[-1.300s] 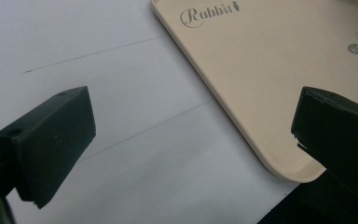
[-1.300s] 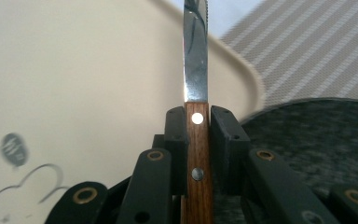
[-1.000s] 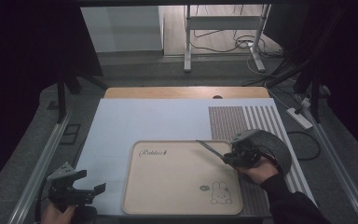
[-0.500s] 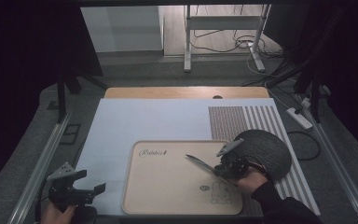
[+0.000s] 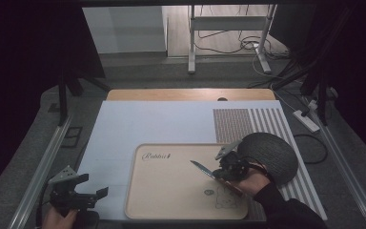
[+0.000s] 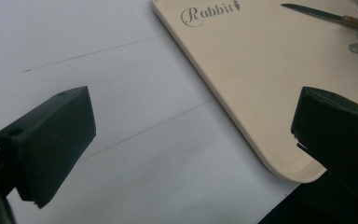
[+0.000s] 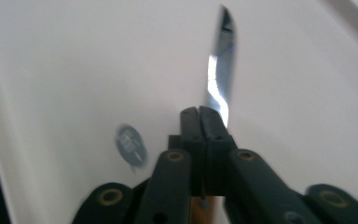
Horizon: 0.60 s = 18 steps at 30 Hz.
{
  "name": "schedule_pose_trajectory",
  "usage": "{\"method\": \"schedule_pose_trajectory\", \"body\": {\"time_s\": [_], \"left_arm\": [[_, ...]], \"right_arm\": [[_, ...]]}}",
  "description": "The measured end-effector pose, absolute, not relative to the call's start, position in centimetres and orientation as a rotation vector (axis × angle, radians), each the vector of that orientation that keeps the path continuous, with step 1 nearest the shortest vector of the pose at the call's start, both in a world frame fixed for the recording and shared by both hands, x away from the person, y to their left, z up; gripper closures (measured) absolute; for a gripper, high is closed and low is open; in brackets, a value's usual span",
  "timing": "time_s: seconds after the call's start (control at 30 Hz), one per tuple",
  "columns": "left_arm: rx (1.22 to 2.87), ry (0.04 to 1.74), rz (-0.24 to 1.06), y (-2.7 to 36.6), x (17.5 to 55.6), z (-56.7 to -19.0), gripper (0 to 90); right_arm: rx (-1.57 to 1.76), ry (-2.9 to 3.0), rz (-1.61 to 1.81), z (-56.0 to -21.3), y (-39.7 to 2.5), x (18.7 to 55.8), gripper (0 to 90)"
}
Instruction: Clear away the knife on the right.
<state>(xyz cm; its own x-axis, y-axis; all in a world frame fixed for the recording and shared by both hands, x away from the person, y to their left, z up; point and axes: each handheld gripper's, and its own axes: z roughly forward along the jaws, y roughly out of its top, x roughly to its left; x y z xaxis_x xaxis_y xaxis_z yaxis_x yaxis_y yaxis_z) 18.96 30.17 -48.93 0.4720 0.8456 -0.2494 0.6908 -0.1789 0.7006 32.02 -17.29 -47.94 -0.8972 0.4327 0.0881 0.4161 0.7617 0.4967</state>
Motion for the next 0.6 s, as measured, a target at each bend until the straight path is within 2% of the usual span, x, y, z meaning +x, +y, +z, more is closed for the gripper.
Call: {"method": "schedule_pose_trajectory", "body": {"time_s": [0.2,0.6], "left_arm": [[1.926,1.279,0.247,30.2,18.9,-49.0,0.0],[1.927,1.278,0.248,30.2,18.9,-48.9,0.0]], "right_arm": [[0.596,2.977,0.643,-50.1,-14.9,32.8,89.6],[0.813,2.954,0.675,-49.9,-19.6,33.9,89.6]]}}
